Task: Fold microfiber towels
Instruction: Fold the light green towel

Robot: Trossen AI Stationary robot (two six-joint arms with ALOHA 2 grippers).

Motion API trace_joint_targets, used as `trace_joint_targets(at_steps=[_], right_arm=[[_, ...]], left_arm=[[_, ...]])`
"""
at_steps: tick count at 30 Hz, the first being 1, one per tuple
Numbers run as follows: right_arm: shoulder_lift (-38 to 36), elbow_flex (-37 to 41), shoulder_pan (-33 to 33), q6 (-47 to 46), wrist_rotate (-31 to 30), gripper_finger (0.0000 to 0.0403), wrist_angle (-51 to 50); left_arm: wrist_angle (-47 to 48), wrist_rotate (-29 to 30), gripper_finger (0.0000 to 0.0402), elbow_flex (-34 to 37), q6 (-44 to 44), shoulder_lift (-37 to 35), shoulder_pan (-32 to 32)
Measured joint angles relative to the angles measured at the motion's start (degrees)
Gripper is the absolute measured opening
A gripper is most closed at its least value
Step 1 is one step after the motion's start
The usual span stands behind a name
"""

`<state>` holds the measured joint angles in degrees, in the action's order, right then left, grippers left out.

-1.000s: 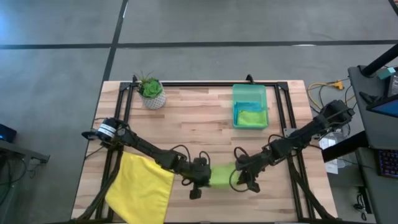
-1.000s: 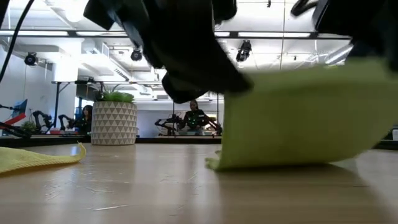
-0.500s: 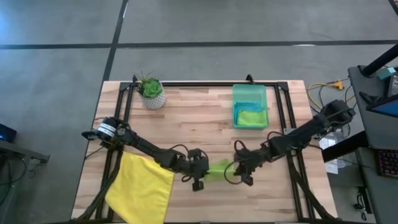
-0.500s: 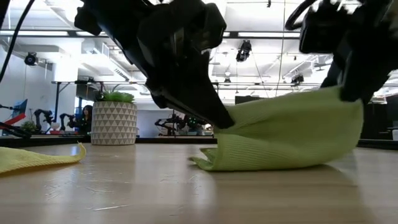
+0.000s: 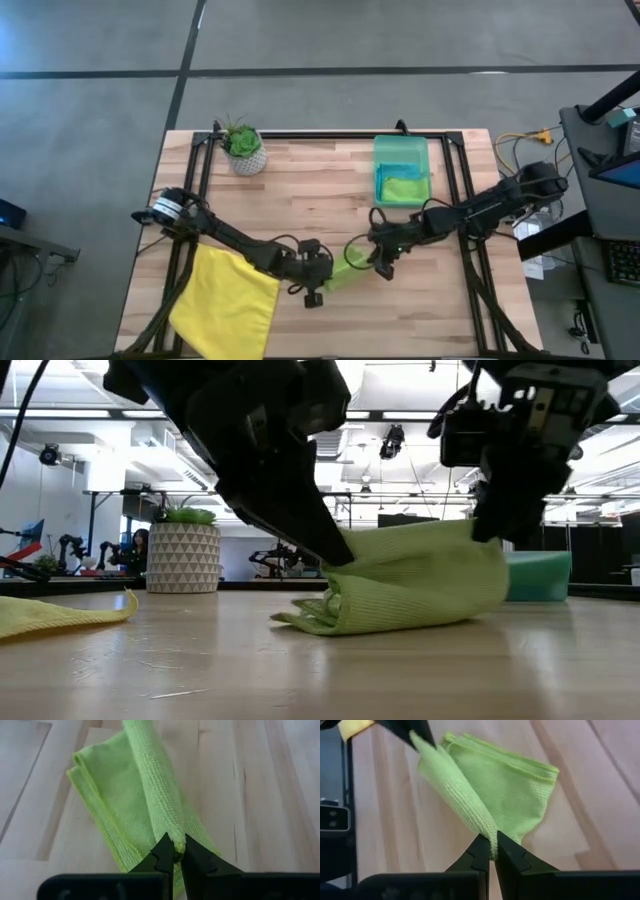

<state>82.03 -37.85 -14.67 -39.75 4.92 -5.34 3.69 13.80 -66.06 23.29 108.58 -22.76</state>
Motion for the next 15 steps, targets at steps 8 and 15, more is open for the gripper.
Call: trace_joint_targets(at_steps=[8, 15], right_arm=[[5.91, -4.0, 1.94, 3.8, 3.81, 0.0011, 0.39], [9.93, -7.28, 1.34, 4.02, 6.83, 0.0011, 1.55]], left_arm=[[7.62, -2.33, 0.0001, -0.02, -5.38, -3.89, -0.46], [16.71, -5.49, 0.0, 0.13, -9.03, -7.71, -0.6]])
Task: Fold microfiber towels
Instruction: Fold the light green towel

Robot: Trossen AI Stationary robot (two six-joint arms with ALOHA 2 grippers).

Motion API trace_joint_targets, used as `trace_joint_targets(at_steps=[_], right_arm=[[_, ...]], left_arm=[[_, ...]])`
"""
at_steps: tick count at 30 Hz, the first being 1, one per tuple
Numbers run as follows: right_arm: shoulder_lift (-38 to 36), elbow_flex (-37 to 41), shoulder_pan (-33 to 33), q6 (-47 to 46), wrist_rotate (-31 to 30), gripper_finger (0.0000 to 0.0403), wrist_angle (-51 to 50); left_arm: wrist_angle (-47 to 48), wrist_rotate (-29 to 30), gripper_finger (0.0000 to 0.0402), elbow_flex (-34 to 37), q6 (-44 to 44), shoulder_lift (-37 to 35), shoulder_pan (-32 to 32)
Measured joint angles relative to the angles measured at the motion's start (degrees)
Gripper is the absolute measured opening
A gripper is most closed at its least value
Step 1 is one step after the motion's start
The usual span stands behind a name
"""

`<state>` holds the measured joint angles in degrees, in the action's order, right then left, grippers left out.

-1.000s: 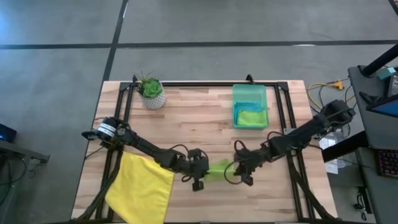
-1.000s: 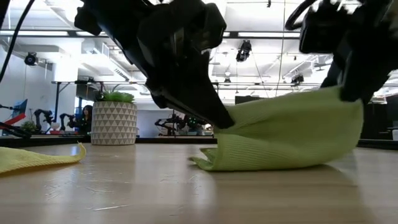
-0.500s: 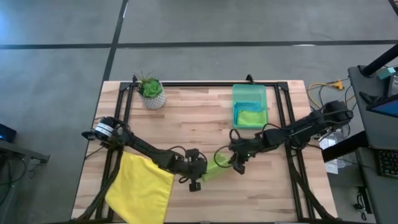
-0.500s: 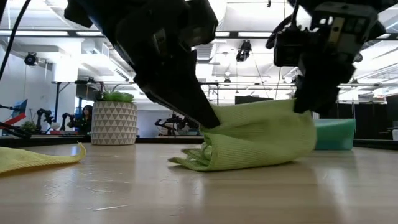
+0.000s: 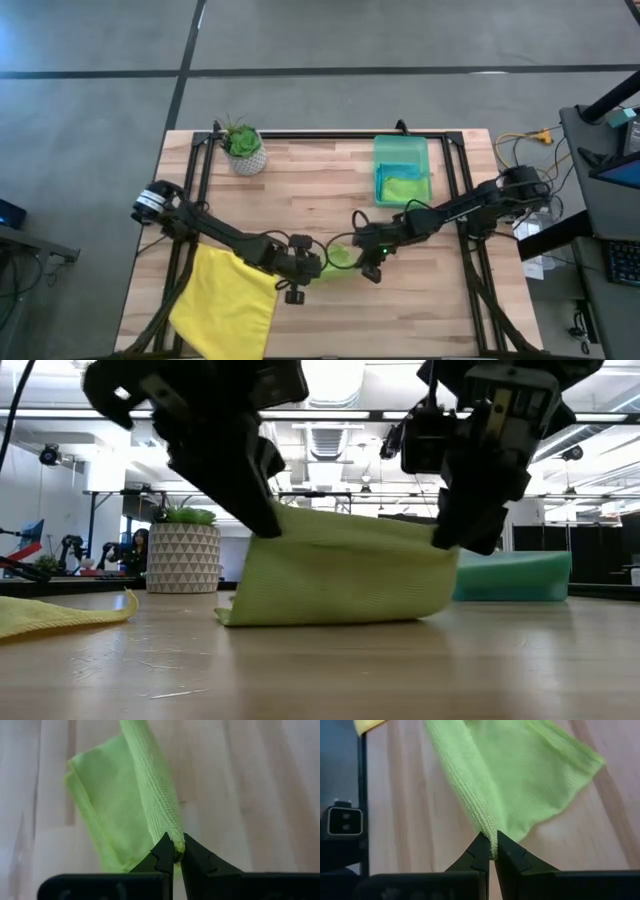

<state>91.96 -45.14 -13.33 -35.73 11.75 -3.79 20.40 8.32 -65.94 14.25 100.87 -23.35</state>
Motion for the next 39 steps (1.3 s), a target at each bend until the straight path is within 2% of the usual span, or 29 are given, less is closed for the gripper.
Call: trace_joint_targets(at_steps=[7, 9, 17, 21, 24, 27, 29, 31, 36, 39], right_arm=[[-1.25, -1.79, -3.79, -0.92, 0.08, 0.0011, 0.45], [-0.94, -2.7, -4.59, -1.03, 0.16, 0.0011, -0.18], [2.44, -4.72, -6.34, -1.97, 0.56, 0.0011, -1.79], [3.91, -4.66, -7.65, -3.45, 0.64, 0.0011, -1.04], [4.31, -4.85, -8.69, -3.87, 0.47, 0.0011, -0.04], [4.29, -5.27, -9.34, -3.71, 0.07, 0.0011, 0.05], [4.1, -5.27, -9.37, -4.12, -0.49, 0.0011, 0.08], [3.9, -5.26, -9.31, -4.78, -1.16, 0.0011, 0.15], [3.87, -5.92, -9.31, -4.96, -1.49, 0.0011, 0.27], [3.87, -6.62, -9.33, -4.83, -1.71, 0.0011, 0.29]], left_arm=[[-4.15, -9.38, 0.0001, 1.62, 1.08, -1.06, -0.31], [-6.04, -10.3, 0.0008, 1.99, 2.51, -1.43, -0.37], [-9.58, -11.21, 0.0079, 5.96, 4.64, -7.49, 0.02], [-12.65, -10.12, 0.0143, 9.92, 8.41, -11.96, 0.27], [-17.85, -4.48, 0.0189, 13.64, 14.37, -13.68, 0.51], [-28.2, 1.5, 0.0207, 16.71, 20.07, -12.28, 0.93], [-33.72, 3.28, 0.0194, 17.27, 21.4, -9.65, 1.18], [-35.86, 3.29, 0.0159, 17.11, 21.43, -7.31, 1.14], [-36.62, 2.0, 0.0021, 14.45, 19.92, -2.25, 1.01], [-37.61, 2.29, 0.0009, 13.52, 19.79, -0.16, 1.01]])
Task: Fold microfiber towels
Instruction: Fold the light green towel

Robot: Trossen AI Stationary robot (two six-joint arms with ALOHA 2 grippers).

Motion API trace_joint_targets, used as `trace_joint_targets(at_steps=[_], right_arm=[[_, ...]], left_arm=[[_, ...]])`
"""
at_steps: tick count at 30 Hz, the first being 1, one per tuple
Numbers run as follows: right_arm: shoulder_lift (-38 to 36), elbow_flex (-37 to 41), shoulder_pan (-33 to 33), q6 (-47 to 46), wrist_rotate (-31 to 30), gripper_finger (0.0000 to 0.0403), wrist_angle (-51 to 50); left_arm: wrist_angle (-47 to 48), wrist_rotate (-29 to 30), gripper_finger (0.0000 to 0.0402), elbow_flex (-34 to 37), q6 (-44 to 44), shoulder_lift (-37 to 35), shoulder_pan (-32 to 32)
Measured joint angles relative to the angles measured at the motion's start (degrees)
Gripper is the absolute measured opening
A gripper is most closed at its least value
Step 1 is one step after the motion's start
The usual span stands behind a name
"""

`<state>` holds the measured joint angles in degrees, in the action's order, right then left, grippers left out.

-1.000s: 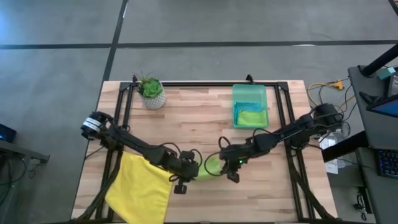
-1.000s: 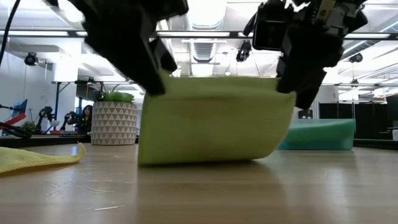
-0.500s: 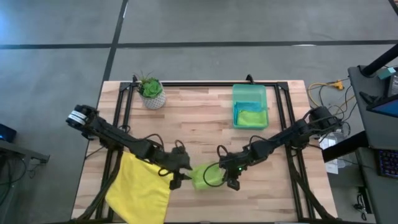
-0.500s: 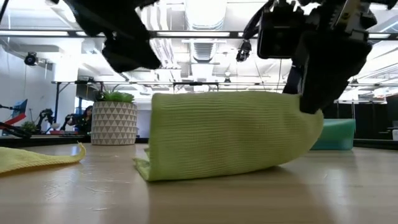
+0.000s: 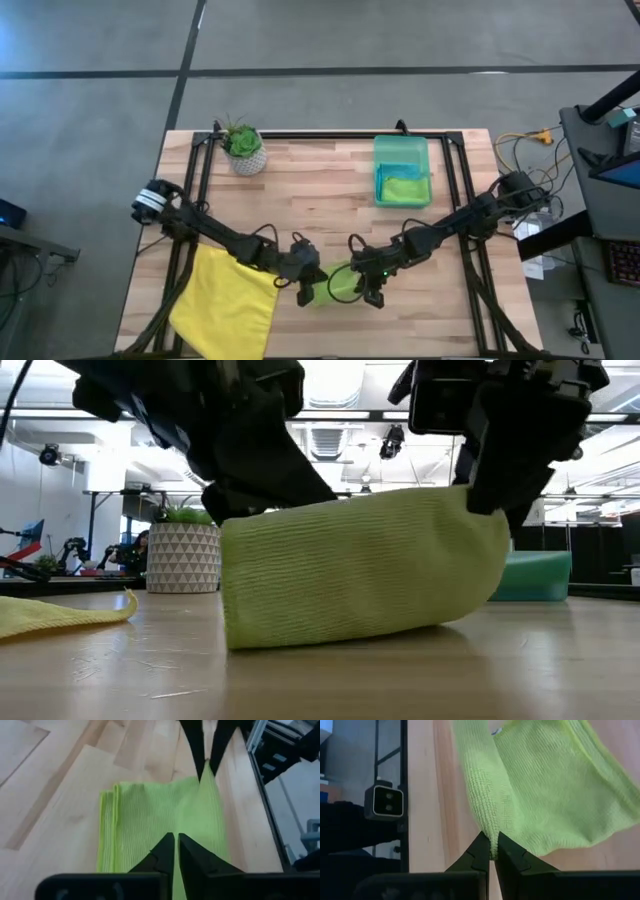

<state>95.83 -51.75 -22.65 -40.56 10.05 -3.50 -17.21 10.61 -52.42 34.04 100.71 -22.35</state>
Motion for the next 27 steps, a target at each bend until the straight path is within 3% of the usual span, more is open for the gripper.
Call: trace_joint_targets(at_steps=[4, 13, 27], right_arm=[[0.0, -0.56, 0.02, 0.09, -0.19, 0.0011, 0.13], [-0.02, -0.55, 0.02, 0.48, -0.22, 0.0011, -0.16], [-0.02, -0.54, 0.04, 0.55, -1.14, 0.0011, -0.1]], left_arm=[[-1.95, -0.92, 0.0001, -1.78, 0.05, 3.41, 0.44], [-2.23, -12.36, 0.0, -7.08, 1.44, 13.27, 1.03], [-1.41, -11.67, 0.0, -6.99, 0.09, 9.18, 2.37]])
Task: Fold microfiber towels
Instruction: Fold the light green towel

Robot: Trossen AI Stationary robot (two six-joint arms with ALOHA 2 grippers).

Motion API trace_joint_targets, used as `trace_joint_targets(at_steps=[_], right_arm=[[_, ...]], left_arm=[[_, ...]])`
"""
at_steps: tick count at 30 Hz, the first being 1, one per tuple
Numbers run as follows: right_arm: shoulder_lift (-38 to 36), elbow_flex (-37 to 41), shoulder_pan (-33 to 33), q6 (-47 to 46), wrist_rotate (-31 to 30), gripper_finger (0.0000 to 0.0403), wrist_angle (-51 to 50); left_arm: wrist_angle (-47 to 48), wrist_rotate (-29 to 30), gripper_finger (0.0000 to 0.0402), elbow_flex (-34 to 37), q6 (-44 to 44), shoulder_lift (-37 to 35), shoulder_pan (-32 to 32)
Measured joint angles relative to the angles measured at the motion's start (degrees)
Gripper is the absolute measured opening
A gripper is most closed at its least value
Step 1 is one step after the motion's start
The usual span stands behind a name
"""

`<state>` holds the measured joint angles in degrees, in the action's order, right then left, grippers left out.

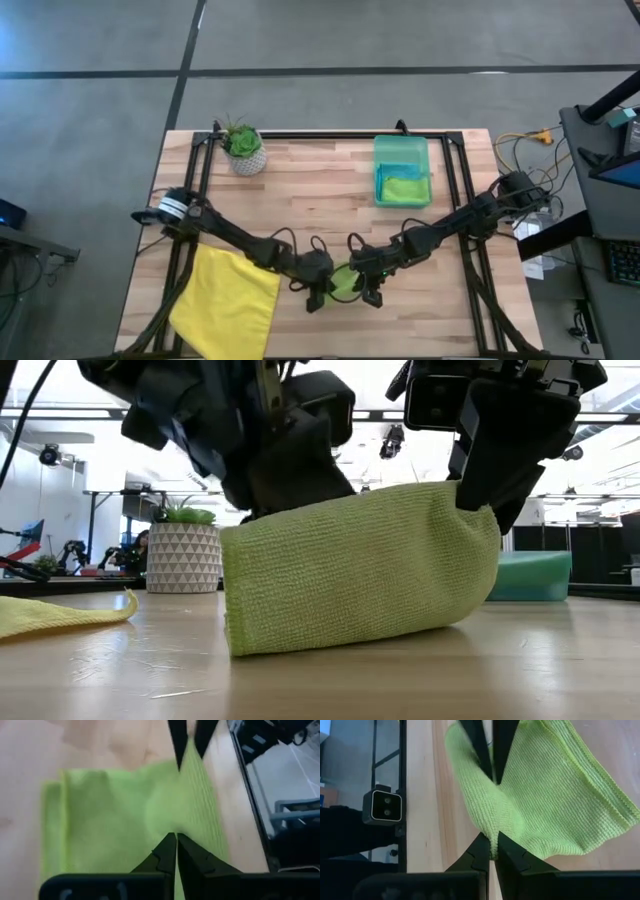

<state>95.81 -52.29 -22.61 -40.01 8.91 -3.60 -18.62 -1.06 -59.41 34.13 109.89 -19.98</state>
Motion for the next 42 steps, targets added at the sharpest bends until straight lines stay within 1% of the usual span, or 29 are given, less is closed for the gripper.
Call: trace_joint_targets(at_steps=[3, 7, 11, 20, 33, 42], right_arm=[[0.0, 0.02, 0.02, 0.1, -0.02, 0.0011, 0.02], [0.0, 0.02, 0.02, 0.2, -0.1, 0.0011, 0.02], [0.0, 0.02, 0.02, 0.2, -0.13, 0.0011, 0.02], [-0.02, 0.02, 1.42, 0.59, -2.01, 0.0011, 0.0], [-0.04, 0.04, 4.63, 1.65, -2.12, 0.0011, -0.57], [0.31, 0.15, 5.57, 3.56, -3.13, 0.0011, -2.49]], left_arm=[[0.73, 2.18, 0.0, 0.21, -0.01, -0.49, 0.89], [5.25, 2.48, 0.0, 0.65, 2.92, -0.13, 2.48], [7.89, 3.06, 0.0, 0.84, 3.01, -0.12, 3.99], [8.8, 2.44, 0.0, 0.84, 2.69, -0.12, 4.99], [8.21, -0.44, 0.0, 0.8, 2.73, 2.24, 5.01], [7.07, -1.19, 0.0, 0.8, 0.02, 2.46, 5.01]])
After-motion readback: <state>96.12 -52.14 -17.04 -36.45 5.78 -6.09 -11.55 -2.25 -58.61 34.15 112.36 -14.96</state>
